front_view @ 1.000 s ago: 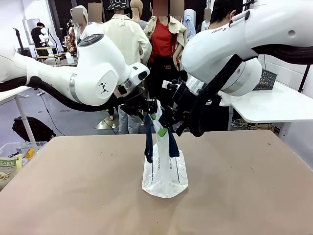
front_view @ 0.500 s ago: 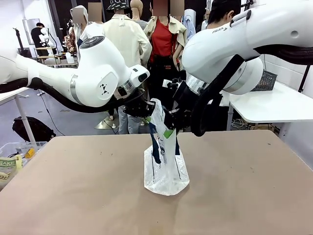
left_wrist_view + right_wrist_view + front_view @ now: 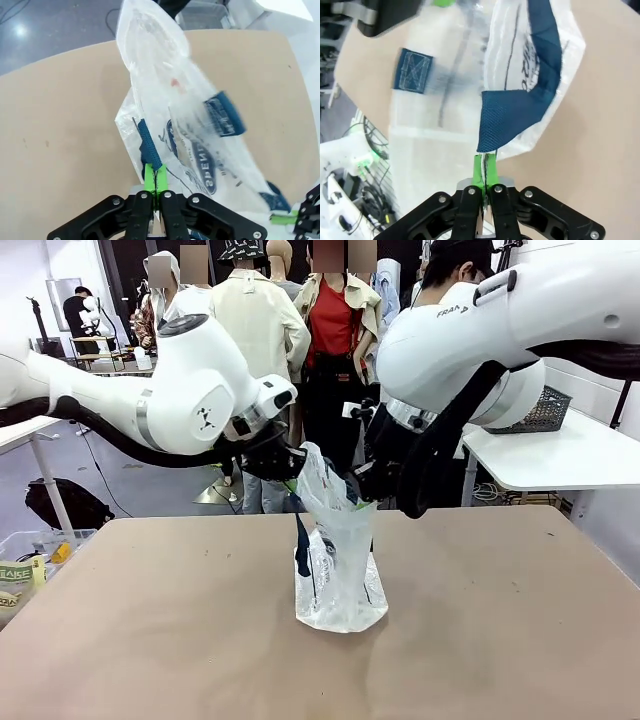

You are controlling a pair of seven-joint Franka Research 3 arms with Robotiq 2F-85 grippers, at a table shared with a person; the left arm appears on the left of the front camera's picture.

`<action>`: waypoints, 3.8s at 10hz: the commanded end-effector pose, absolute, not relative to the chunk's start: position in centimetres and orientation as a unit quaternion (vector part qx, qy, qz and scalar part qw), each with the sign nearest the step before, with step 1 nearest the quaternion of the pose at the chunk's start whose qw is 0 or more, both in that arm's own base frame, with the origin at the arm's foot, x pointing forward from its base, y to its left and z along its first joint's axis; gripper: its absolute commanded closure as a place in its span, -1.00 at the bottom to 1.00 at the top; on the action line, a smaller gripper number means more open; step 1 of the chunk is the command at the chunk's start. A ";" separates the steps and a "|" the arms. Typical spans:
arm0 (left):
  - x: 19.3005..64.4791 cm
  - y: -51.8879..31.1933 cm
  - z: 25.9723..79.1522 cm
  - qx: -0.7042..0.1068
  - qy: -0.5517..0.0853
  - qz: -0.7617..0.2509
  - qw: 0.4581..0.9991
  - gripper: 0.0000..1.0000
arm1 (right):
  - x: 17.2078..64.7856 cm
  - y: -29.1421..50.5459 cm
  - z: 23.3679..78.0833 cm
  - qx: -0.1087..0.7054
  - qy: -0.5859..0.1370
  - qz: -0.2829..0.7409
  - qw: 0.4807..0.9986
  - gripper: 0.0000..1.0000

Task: Transfer purchased items from the store into the shopping bag.
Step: Open the Reusable shopping bag in the center of the table, then move the Reusable shopping bag to the right side of the table.

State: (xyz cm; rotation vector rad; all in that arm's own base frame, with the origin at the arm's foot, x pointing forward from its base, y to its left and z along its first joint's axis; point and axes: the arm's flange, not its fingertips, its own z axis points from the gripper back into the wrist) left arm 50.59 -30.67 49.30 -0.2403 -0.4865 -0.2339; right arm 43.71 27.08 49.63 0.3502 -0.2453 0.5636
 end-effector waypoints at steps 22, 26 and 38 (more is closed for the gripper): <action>47.3 -18.8 50.3 -0.111 -0.205 -0.069 0.970 1.00 | 41.9 33.1 50.0 0.027 -0.125 0.332 0.935 1.00; 47.8 -19.5 50.4 -0.105 -0.198 -0.059 0.973 1.00 | 41.6 32.3 50.6 0.028 -0.145 0.314 0.938 1.00; 47.8 -19.5 50.4 -0.105 -0.198 -0.059 0.973 1.00 | 41.6 32.3 50.6 0.028 -0.145 0.314 0.938 1.00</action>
